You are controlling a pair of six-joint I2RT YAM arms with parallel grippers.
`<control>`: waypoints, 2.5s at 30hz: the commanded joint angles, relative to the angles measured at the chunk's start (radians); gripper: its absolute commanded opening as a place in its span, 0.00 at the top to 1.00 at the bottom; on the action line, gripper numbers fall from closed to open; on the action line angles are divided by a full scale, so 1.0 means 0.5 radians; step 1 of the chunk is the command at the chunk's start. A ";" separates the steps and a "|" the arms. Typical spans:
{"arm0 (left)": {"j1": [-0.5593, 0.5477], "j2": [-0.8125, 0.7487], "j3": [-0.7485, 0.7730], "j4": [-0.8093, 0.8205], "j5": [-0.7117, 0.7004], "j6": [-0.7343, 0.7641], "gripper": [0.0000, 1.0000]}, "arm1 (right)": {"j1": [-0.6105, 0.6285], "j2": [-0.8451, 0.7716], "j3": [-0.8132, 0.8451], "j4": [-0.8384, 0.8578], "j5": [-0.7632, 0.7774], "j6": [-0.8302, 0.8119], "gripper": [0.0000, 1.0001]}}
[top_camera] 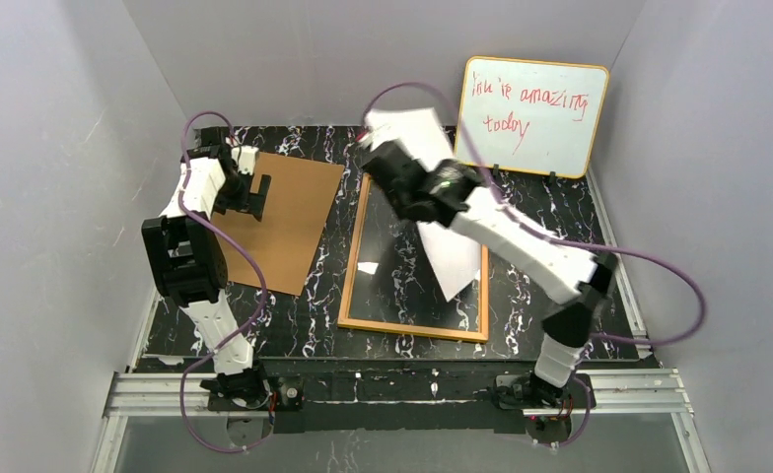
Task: Put the photo into the frame
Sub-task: Turn over the photo from the photo frame.
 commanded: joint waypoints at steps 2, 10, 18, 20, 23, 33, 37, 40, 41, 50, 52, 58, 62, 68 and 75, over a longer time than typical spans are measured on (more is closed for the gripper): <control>0.000 -0.156 -0.057 0.025 -0.017 0.006 0.02 | 0.256 0.305 0.259 -0.390 0.036 -0.053 0.99; 0.002 -0.194 -0.067 0.060 -0.077 0.018 0.02 | 0.336 0.747 0.489 -0.357 -0.189 0.438 0.99; 0.002 -0.207 -0.087 0.085 -0.126 0.030 0.02 | 0.227 0.396 -0.033 0.177 -0.343 1.162 0.99; 0.001 -0.205 -0.084 0.085 -0.122 0.014 0.02 | 0.150 0.340 -0.135 0.177 -0.367 1.367 0.99; 0.002 -0.185 -0.064 0.073 -0.116 0.000 0.02 | 0.046 0.362 -0.152 0.065 -0.479 1.656 0.99; -0.001 -0.161 -0.035 0.059 -0.137 0.014 0.02 | -0.012 0.465 -0.086 -0.052 -0.428 2.109 0.99; 0.002 -0.146 -0.024 0.059 -0.131 0.006 0.02 | -0.011 0.477 -0.066 0.042 -0.483 2.123 0.99; 0.000 -0.145 -0.026 0.065 -0.137 0.002 0.02 | -0.012 0.463 -0.145 0.254 -0.653 2.015 0.99; 0.000 -0.144 -0.028 0.068 -0.137 0.002 0.02 | -0.012 0.462 -0.159 0.316 -0.720 1.960 0.99; 0.000 -0.139 -0.036 0.073 -0.121 -0.003 0.02 | 0.058 0.805 0.355 -0.150 -0.646 1.657 0.99; -0.001 -0.144 -0.039 0.075 -0.116 -0.006 0.02 | 0.070 0.872 0.470 -0.387 -0.464 1.810 0.99; 0.000 -0.162 -0.068 0.095 -0.083 -0.052 0.02 | 0.078 0.786 0.338 -0.544 -0.156 2.254 0.99; -0.001 -0.158 -0.053 0.099 -0.085 -0.040 0.02 | 0.120 0.696 0.309 -0.510 0.020 2.318 0.99; -0.003 -0.137 -0.040 0.100 -0.080 -0.028 0.02 | 0.094 0.739 0.294 -0.421 0.076 2.256 0.99; -0.004 -0.109 -0.025 0.099 -0.076 -0.040 0.02 | -0.041 0.917 0.459 -0.621 0.126 2.206 0.99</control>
